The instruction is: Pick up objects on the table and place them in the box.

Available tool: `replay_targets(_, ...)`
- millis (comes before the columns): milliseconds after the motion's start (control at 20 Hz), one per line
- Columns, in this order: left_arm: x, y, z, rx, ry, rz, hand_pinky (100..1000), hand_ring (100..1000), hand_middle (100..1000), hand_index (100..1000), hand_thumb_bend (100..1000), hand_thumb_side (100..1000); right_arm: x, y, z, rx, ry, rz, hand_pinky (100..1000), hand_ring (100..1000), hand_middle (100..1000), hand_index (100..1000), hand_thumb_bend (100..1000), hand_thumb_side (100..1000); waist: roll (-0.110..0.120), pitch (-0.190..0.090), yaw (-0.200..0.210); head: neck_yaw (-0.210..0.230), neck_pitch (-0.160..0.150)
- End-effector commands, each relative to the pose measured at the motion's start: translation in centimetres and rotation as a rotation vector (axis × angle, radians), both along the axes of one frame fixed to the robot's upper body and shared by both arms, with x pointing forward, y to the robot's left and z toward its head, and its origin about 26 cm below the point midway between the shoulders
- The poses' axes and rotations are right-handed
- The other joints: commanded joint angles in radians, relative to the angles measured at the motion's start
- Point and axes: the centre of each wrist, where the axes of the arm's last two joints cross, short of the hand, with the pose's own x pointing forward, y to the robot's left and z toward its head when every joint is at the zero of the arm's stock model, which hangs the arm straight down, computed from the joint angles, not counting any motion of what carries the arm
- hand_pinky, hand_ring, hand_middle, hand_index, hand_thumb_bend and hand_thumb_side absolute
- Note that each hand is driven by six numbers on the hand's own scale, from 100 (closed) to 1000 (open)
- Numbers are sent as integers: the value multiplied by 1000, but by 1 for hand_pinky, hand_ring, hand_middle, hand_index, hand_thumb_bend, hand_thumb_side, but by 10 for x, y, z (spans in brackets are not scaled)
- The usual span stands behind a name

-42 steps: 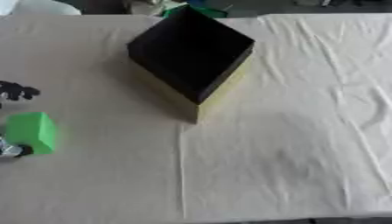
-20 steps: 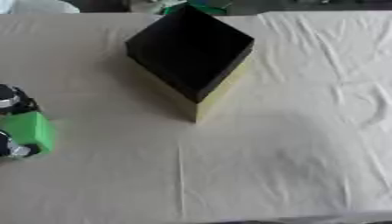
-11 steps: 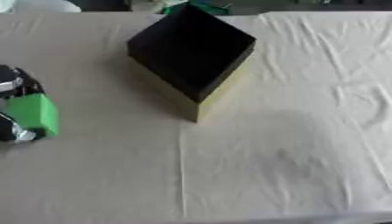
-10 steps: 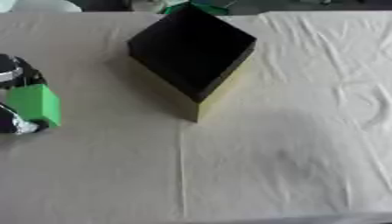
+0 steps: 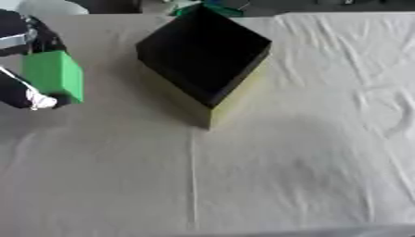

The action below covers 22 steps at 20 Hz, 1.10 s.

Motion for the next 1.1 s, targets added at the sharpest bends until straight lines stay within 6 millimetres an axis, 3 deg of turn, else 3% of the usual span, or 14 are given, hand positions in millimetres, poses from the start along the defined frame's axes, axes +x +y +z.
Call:
replay_targets(50, 1, -14, 14, 1, -36, -45, 614, 606, 484, 591, 200, 301, -2, -6, 12, -79, -42, -3, 757, 774, 732, 922, 100, 1000, 2, -20, -1, 3, 4)
replay_targets(150, 5, -25, 20, -5, -47, -76, 611, 604, 482, 589, 191, 303, -2, -6, 13, -95, -46, 2, 758, 774, 733, 921, 100, 1000, 3, -22, -1, 3, 5)
replay_targets(200, 8, -31, 23, -9, -51, -90, 610, 603, 482, 587, 129, 445, -2, -6, 13, -101, -45, 4, 758, 774, 732, 921, 100, 1000, 3, -23, -1, 2, 6)
replay_targets(250, 11, -36, 26, -13, -55, -102, 609, 603, 481, 587, 182, 303, -2, -6, 13, -105, -45, 5, 758, 773, 732, 921, 100, 1000, 3, -23, -1, 2, 6)
replay_targets(700, 45, -82, 45, -64, -86, -165, 595, 591, 470, 572, 150, 308, 0, -4, 15, -119, -52, 26, 758, 769, 727, 920, 100, 1000, -1, -23, -12, 16, -4)
replay_targets(1100, 79, -120, 48, -107, -64, -169, 589, 592, 471, 576, 134, 311, 4, 1, 19, -107, -61, 59, 756, 764, 720, 920, 100, 1000, -1, -7, -39, 43, -29)
